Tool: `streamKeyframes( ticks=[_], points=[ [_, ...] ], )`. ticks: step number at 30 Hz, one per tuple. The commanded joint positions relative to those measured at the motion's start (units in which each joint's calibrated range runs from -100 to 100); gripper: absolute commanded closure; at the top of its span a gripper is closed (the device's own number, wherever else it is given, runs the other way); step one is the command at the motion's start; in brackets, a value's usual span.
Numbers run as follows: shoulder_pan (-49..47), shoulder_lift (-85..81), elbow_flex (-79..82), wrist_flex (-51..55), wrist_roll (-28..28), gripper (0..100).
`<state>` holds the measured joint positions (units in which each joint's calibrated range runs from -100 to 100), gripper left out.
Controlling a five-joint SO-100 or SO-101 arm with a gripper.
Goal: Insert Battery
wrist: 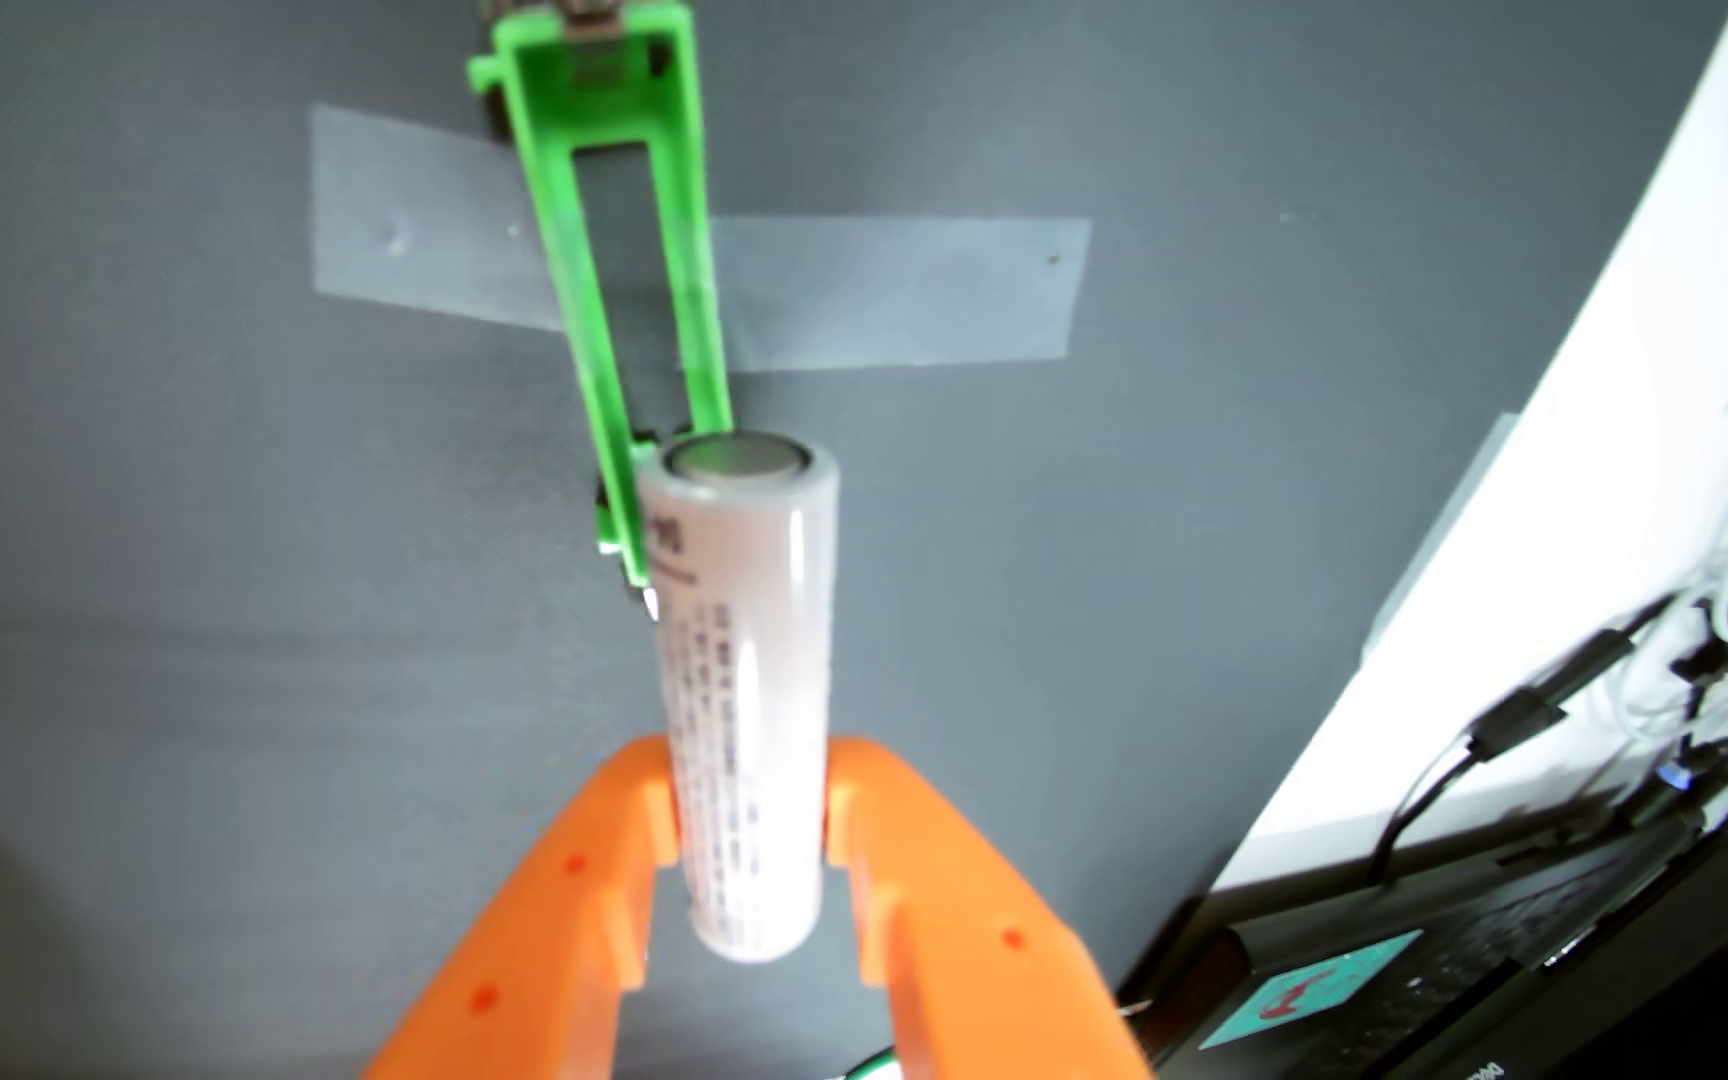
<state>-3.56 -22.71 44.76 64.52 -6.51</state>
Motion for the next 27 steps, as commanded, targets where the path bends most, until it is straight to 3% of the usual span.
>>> streamKeyframes(
  ticks=[1, 11, 27],
  points=[
    [-0.2, -0.7, -0.6, -1.4, -0.4, 99],
    [-11.0, 6.7, -1.3, -1.7, -3.5, 99],
    [-7.8, 7.4, -0.6, -4.5, -3.0, 99]
  ],
)
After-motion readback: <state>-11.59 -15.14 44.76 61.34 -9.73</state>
